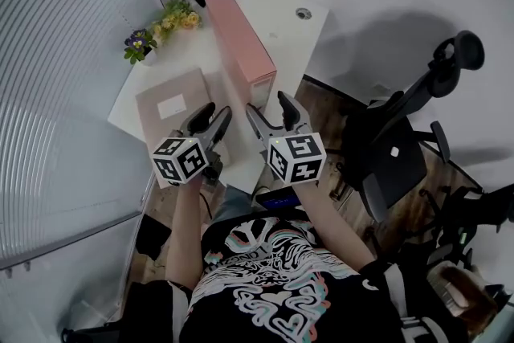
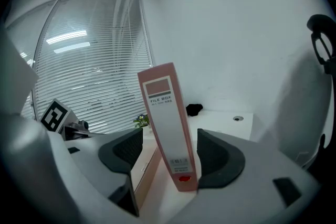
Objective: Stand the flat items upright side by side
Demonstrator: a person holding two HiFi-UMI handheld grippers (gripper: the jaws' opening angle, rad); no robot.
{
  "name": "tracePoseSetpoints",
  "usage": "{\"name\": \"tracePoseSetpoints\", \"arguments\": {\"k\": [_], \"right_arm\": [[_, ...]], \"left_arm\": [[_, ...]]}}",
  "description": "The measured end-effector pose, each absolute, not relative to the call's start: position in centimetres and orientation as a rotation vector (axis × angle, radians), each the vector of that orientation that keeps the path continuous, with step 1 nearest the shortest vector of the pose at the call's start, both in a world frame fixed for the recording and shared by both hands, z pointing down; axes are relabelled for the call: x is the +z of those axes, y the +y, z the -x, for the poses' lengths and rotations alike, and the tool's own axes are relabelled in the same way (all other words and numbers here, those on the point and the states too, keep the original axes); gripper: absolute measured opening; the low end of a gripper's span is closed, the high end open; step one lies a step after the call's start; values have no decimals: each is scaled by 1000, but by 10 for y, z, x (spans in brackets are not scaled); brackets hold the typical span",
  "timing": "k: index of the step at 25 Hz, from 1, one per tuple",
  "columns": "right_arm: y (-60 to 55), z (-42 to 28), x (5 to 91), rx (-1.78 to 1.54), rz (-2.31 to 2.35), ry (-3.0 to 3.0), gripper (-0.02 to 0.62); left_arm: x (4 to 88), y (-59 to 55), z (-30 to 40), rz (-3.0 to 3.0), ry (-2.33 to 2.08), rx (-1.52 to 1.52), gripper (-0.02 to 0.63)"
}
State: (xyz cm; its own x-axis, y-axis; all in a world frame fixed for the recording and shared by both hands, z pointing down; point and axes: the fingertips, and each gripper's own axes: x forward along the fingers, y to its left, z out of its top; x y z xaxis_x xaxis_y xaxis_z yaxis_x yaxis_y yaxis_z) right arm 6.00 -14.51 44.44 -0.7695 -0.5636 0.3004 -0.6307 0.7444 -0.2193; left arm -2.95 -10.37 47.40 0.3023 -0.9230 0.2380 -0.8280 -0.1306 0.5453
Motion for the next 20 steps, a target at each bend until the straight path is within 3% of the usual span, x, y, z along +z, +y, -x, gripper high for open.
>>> {"name": "tracePoseSetpoints", "arguments": {"k": [10, 20], "right_arm": [[-90, -44, 494, 590, -748, -2667, 308], [-34, 21, 520, 541, -485, -2574, 308]], "left_arm": [[500, -14, 123, -1705, -1806, -181, 196], [548, 48, 193, -1532, -1826, -125, 219]]}}
